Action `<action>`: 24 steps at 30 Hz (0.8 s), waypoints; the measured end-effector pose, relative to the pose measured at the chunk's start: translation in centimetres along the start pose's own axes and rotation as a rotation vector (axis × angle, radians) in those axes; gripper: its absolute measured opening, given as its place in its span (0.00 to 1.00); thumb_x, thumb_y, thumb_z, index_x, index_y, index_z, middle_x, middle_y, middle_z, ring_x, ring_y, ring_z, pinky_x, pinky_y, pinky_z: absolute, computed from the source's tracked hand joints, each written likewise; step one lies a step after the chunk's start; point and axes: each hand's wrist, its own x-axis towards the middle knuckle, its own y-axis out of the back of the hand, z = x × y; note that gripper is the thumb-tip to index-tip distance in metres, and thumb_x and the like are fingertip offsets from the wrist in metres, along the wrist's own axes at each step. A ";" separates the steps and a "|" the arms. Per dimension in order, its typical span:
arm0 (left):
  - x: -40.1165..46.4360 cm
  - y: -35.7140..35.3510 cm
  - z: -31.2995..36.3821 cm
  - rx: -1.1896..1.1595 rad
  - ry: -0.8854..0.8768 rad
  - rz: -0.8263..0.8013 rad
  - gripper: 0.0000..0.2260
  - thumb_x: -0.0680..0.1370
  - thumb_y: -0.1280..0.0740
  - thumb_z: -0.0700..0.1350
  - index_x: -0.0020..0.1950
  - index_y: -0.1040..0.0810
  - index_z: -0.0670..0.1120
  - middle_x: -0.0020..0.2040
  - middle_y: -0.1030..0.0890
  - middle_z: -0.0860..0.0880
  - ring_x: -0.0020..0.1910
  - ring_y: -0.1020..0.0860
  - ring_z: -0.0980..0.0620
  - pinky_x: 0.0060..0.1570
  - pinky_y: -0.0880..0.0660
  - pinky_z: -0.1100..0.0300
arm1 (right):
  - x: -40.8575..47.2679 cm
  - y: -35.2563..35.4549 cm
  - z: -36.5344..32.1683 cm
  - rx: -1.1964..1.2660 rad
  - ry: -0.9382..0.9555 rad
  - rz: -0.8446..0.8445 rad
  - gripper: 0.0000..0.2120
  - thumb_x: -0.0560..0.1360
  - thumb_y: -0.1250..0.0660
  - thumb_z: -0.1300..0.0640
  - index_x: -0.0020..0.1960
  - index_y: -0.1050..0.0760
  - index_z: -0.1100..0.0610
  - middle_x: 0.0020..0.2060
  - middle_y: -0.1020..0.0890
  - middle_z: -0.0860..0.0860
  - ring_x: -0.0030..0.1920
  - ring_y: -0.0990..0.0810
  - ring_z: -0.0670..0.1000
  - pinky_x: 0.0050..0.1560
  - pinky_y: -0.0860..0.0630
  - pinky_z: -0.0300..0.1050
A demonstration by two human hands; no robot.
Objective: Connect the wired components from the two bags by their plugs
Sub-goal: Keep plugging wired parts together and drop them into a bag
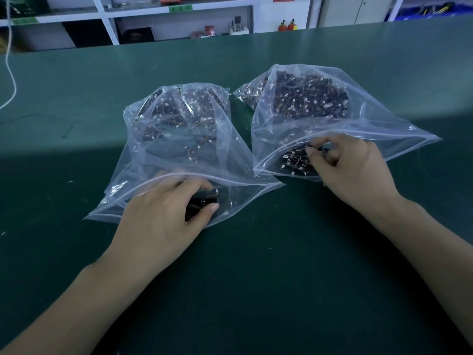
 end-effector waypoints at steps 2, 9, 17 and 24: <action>0.0 0.2 0.0 -0.035 0.006 0.004 0.09 0.77 0.28 0.61 0.53 0.18 0.60 0.50 0.18 0.63 0.51 0.20 0.57 0.45 0.22 0.56 | 0.0 0.0 0.1 -0.001 0.019 0.003 0.05 0.82 0.31 0.50 0.56 0.18 0.47 0.25 0.20 0.49 0.34 0.18 0.52 0.49 0.19 0.51; 0.2 0.7 -0.3 -0.032 -0.034 0.004 0.08 0.76 0.26 0.60 0.47 0.16 0.57 0.40 0.23 0.60 0.39 0.24 0.57 0.38 0.22 0.54 | -0.3 -0.5 -0.1 0.001 0.145 0.045 0.08 0.82 0.30 0.54 0.60 0.19 0.52 0.24 0.22 0.48 0.30 0.21 0.53 0.44 0.19 0.52; 0.2 0.6 0.1 -0.032 -0.153 0.074 0.03 0.79 0.25 0.49 0.49 0.14 0.51 0.42 0.17 0.57 0.41 0.19 0.52 0.39 0.19 0.49 | -1.4 -1.1 -1.3 0.082 0.285 0.024 0.05 0.82 0.29 0.58 0.54 0.15 0.52 0.22 0.32 0.45 0.26 0.33 0.50 0.34 0.27 0.46; 0.0 0.9 0.7 0.011 -0.284 0.280 0.06 0.85 0.28 0.46 0.51 0.12 0.50 0.42 0.16 0.55 0.40 0.17 0.50 0.32 0.21 0.49 | -1.8 -1.1 -1.8 0.146 0.323 -0.005 0.03 0.81 0.28 0.58 0.51 0.15 0.53 0.22 0.32 0.46 0.25 0.33 0.49 0.34 0.30 0.43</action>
